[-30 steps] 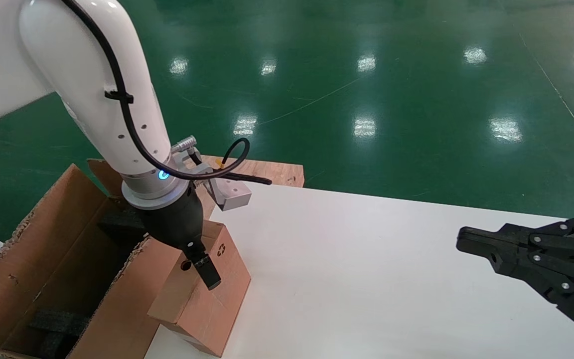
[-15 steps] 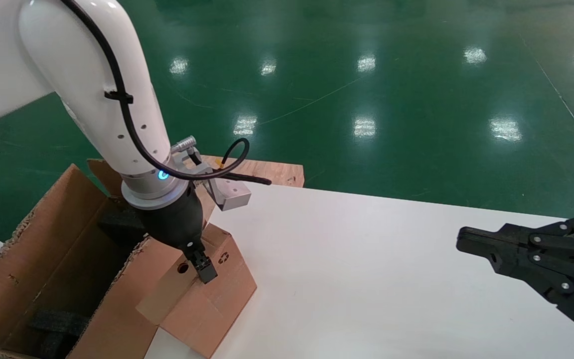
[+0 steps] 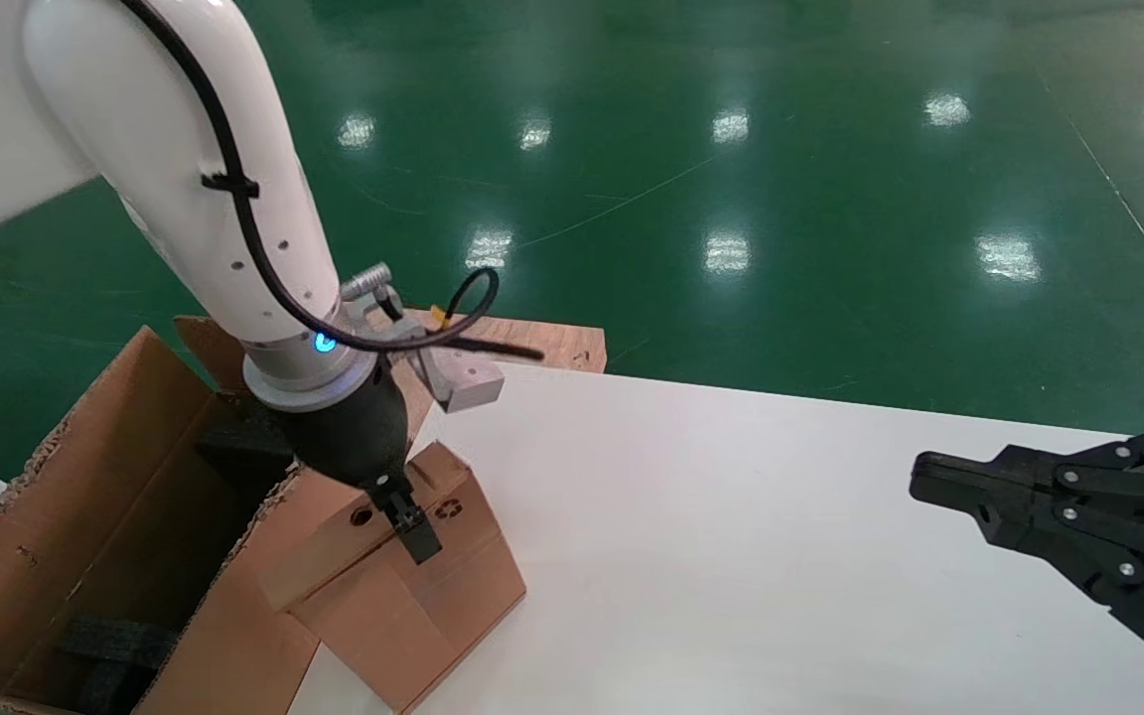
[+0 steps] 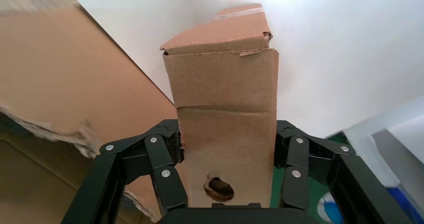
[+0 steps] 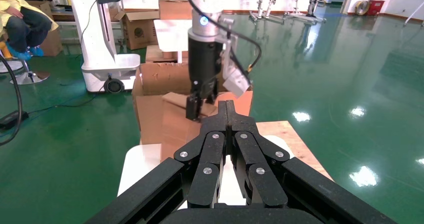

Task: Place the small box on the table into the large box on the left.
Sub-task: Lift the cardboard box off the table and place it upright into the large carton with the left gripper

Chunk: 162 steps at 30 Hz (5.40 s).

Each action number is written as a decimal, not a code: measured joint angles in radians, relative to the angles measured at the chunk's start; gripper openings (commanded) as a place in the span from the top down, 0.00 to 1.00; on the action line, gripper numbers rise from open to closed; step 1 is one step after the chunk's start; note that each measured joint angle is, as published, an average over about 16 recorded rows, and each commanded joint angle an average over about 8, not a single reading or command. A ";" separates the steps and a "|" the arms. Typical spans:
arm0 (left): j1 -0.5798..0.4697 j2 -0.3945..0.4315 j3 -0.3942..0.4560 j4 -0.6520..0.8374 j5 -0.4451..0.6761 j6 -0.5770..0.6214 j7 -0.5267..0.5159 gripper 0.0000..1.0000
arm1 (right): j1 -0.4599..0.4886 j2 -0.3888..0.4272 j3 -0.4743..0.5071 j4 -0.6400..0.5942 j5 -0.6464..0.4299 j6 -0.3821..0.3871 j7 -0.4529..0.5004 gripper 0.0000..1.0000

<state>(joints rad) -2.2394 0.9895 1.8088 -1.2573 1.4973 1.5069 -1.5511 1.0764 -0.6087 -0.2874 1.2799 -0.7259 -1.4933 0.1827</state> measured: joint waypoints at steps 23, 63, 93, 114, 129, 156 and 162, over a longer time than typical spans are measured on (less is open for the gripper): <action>-0.322 -0.008 -0.095 0.623 0.154 -0.110 0.434 1.00 | 0.001 0.000 -0.001 0.000 0.001 0.000 -0.001 1.00; -0.046 0.007 0.047 0.999 0.247 0.007 0.555 1.00 | 0.001 0.001 -0.004 0.000 0.003 0.001 -0.002 1.00; 0.127 0.041 0.063 1.210 0.261 -0.076 0.564 1.00 | 0.001 0.002 -0.006 0.000 0.004 0.002 -0.003 1.00; 0.214 0.052 0.065 1.252 0.264 -0.127 0.526 1.00 | 0.002 0.003 -0.007 0.000 0.005 0.003 -0.003 1.00; 0.225 0.062 0.041 1.253 0.229 -0.151 0.504 1.00 | 0.002 0.003 -0.008 0.000 0.005 0.003 -0.004 1.00; 0.252 0.048 0.040 1.267 0.228 -0.188 0.479 1.00 | 0.002 0.004 -0.009 0.000 0.006 0.004 -0.005 1.00; 0.272 0.032 0.045 1.265 0.235 -0.228 0.476 1.00 | 0.002 0.004 -0.009 0.000 0.006 0.004 -0.005 1.00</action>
<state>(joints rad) -1.9678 1.0211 1.8540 0.0076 1.7319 1.2786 -1.0749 1.0787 -0.6049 -0.2969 1.2795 -0.7195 -1.4895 0.1779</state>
